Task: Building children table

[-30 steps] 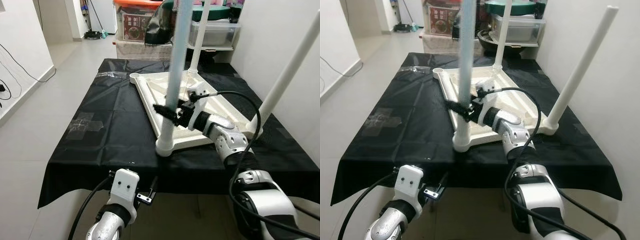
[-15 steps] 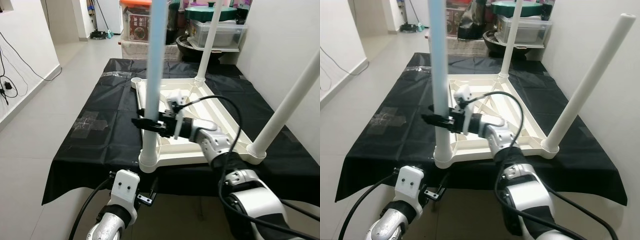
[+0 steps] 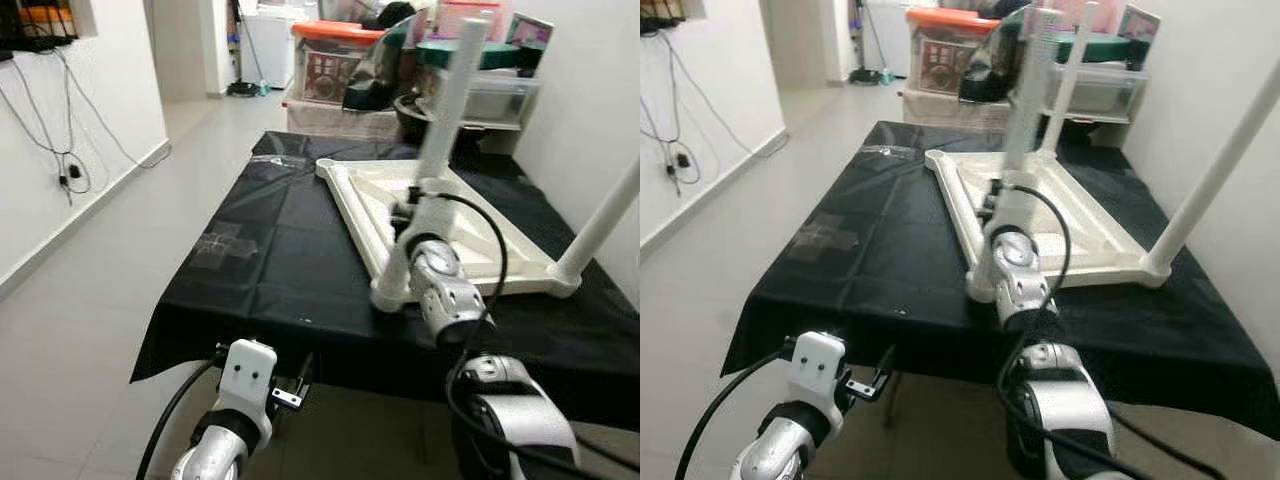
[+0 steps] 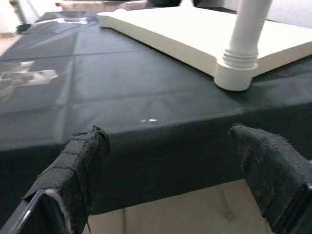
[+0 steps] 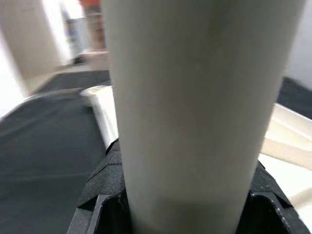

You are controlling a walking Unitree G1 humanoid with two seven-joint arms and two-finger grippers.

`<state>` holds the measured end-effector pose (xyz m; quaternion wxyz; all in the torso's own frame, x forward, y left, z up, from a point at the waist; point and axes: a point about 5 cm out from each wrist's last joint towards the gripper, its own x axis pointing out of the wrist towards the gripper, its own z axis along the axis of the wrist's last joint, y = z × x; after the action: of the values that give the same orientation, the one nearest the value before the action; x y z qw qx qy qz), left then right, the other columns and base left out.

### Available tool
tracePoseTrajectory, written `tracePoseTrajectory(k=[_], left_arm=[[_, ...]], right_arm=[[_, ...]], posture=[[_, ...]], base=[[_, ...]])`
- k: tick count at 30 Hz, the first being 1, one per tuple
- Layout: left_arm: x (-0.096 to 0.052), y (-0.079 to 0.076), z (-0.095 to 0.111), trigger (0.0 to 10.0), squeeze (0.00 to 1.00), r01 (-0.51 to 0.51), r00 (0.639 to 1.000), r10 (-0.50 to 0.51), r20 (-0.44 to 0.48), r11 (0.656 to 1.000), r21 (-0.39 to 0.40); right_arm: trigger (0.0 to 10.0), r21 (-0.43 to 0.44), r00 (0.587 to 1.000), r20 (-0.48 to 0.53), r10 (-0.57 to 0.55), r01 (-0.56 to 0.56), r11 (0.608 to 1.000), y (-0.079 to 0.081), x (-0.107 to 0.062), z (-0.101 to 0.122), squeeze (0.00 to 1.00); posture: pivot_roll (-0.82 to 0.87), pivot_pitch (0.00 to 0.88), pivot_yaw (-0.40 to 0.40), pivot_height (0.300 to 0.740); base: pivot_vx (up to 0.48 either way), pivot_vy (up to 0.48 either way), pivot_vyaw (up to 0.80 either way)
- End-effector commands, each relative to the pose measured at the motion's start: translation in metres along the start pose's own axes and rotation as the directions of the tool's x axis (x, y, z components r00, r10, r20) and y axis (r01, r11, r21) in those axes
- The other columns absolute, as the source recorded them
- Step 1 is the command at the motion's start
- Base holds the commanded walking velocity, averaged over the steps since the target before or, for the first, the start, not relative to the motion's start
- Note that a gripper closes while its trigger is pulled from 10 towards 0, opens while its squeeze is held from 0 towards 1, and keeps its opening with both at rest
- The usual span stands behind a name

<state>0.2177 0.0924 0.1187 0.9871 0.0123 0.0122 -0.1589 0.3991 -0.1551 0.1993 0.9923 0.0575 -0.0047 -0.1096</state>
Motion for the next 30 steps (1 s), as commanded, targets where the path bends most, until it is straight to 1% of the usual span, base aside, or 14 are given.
tracePoseTrajectory(k=[1, 2, 5, 6, 8, 9, 10, 14, 17, 18, 20, 22, 26, 30], left_arm=[[0.001, -0.003, -0.002, 10.0, 0.00, 0.016, 1.000, -0.016, -0.010, 1.000, -0.002], [0.002, -0.003, -0.002, 10.0, 0.00, 0.015, 1.000, -0.015, -0.010, 1.000, -0.002], [0.002, -0.002, -0.002, 10.0, 0.00, 0.014, 1.000, -0.014, -0.009, 1.000, -0.001], [0.002, -0.002, -0.002, 10.0, 0.00, 0.014, 1.000, -0.014, -0.008, 1.000, -0.001], [0.002, -0.002, -0.001, 10.0, 0.00, 0.014, 1.000, -0.014, -0.008, 1.000, -0.001], [0.002, -0.002, -0.001, 10.0, 0.00, 0.013, 1.000, -0.013, -0.007, 1.000, -0.001], [0.003, -0.002, -0.001, 10.0, 0.00, 0.013, 1.000, -0.013, -0.007, 1.000, -0.001], [0.003, -0.001, -0.001, 10.0, 0.00, 0.014, 1.000, -0.014, -0.007, 1.000, -0.001], [0.003, -0.001, -0.001, 10.0, 0.00, 0.015, 1.000, -0.015, -0.006, 1.000, -0.001], [0.003, -0.001, -0.001, 10.0, 0.00, 0.015, 1.000, -0.015, -0.006, 1.000, -0.001], [0.004, -0.001, -0.001, 10.0, 0.00, 0.014, 1.000, -0.014, -0.006, 1.000, -0.001], [0.004, 0.000, -0.001, 10.0, 0.00, 0.014, 1.000, -0.014, -0.006, 1.000, 0.000], [0.004, 0.000, -0.001, 10.0, 0.00, 0.011, 1.000, -0.011, -0.005, 1.000, 0.001], [0.004, 0.001, -0.001, 10.0, 0.00, 0.009, 1.000, -0.009, -0.003, 1.000, 0.002]], right_arm=[[0.2, 0.027, 0.999, -0.018, -0.046, 0.046, 0.999, 0.005, -0.004, -0.003, 0.00], [10.0, 0.054, 1.000, -0.007, 0.021, -0.021, 0.998, 0.019, -0.005, -0.001, 0.00], [10.0, 0.069, 0.998, 0.003, 0.070, -0.070, 0.995, 0.029, -0.005, 0.000, 0.00], [10.0, 0.094, 0.987, 0.043, 0.152, -0.156, 0.983, 0.038, -0.006, 0.004, 1.00], [10.0, 0.107, 0.977, 0.072, 0.199, -0.206, 0.973, 0.043, -0.006, 0.006, 1.00], [10.0, 0.116, 0.966, 0.118, 0.229, -0.243, 0.963, 0.045, -0.005, 0.012, 0.81], [10.0, 0.165, 0.944, 0.131, 0.303, -0.322, 0.932, 0.045, -0.003, 0.017, 0.00], [10.0, 0.149, 0.820, 0.161, 0.549, -0.570, 0.808, 0.046, -0.002, 0.027, 0.00], [10.0, 0.096, 0.542, 0.061, 0.838, -0.839, 0.535, 0.051, -0.014, 0.022, 0.00], [10.0, 0.096, 0.542, 0.061, 0.838, -0.839, 0.535, 0.051, -0.014, 0.022, 0.00], [10.0, 0.048, 0.290, -0.062, 0.955, -0.955, 0.294, 0.050, -0.029, 0.011, 0.00], [10.0, 0.045, 0.178, -0.103, 0.979, -0.982, 0.184, 0.051, -0.035, 0.007, 0.00], [10.0, 0.051, 0.039, -0.127, 0.991, -0.998, 0.045, 0.063, -0.043, 0.004, 0.00], [10.0, 0.047, 0.029, -0.129, 0.991, -0.998, 0.035, 0.071, -0.043, 0.003, 0.00]], posture=[[0.09, 0.002, -0.083, 0.740], [0.09, 0.003, -0.082, 0.740], [0.09, 0.003, -0.082, 0.740], [0.09, 0.005, -0.082, 0.740], [0.09, 0.005, -0.082, 0.740], [0.09, 0.006, -0.081, 0.740], [0.09, 0.007, -0.079, 0.740], [0.09, 0.009, -0.078, 0.740], [0.09, 0.011, -0.079, 0.740], [0.09, 0.011, -0.079, 0.740], [0.09, 0.015, -0.081, 0.740], [0.09, 0.014, -0.081, 0.740], [0.09, 0.019, -0.083, 0.740], [0.09, 0.020, -0.083, 0.740]], base=[[0.000, 0.000, 0.00], [0.000, 0.000, 0.00], [0.000, 0.000, 0.00], [0.000, 0.000, 0.00], [0.000, 0.000, 0.00], [0.000, 0.000, 0.00], [0.000, 0.000, 0.00], [0.000, 0.000, 0.00], [0.000, 0.000, 0.00], [0.000, 0.000, 0.00], [0.000, 0.000, 0.00], [0.000, 0.000, 0.00], [0.000, 0.000, 0.00], [0.000, 0.000, 0.00]])
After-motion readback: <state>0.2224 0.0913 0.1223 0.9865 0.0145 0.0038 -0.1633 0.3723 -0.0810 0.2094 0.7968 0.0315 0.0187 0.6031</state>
